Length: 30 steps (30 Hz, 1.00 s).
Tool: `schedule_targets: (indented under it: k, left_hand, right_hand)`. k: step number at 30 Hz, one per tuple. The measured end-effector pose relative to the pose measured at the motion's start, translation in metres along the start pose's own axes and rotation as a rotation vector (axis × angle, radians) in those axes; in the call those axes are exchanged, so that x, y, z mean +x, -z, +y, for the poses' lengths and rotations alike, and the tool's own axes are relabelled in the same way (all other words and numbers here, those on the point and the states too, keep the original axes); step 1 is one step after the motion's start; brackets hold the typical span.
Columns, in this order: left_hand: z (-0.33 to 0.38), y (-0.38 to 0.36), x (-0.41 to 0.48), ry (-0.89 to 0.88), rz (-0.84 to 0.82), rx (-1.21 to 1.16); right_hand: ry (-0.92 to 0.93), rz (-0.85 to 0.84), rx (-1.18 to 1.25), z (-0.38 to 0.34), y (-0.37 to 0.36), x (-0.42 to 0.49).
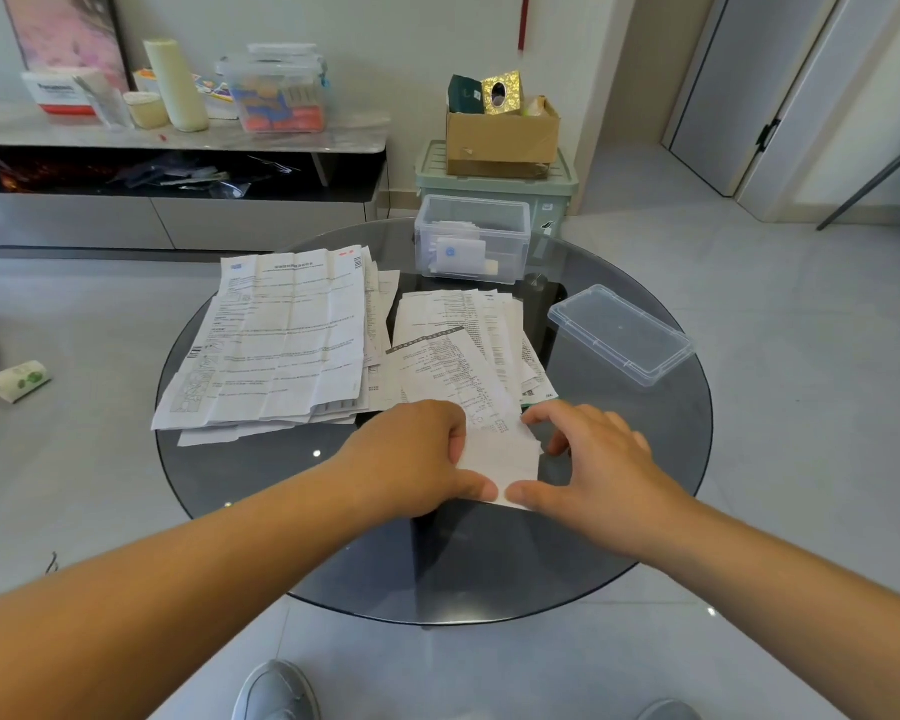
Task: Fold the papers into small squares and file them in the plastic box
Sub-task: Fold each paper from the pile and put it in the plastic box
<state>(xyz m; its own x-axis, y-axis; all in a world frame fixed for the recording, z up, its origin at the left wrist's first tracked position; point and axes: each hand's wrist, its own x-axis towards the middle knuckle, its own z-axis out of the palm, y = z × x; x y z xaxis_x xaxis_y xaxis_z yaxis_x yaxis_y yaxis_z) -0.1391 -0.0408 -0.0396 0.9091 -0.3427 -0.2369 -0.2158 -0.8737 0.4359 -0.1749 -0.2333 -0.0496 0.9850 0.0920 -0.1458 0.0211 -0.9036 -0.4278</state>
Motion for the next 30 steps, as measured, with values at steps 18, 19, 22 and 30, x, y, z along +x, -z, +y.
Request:
schedule_targets:
  k: [18,19,22,30]
  left_hand:
    - [0.004,0.003,-0.005,-0.076,-0.019,-0.021]
    - [0.004,0.003,-0.006,-0.092,-0.025,-0.018]
    - [0.003,0.001,-0.011,-0.172,-0.034,0.019]
    - [0.0,-0.011,-0.028,-0.329,0.005,0.222]
  right_hand:
    - [0.124,-0.021,0.064,0.0,0.008,0.013]
    - [0.126,-0.021,0.068,0.001,0.007,0.013]
    - [0.168,-0.047,0.091,0.003,0.006,0.011]
    - [0.154,-0.121,0.142,0.007,0.004,-0.003]
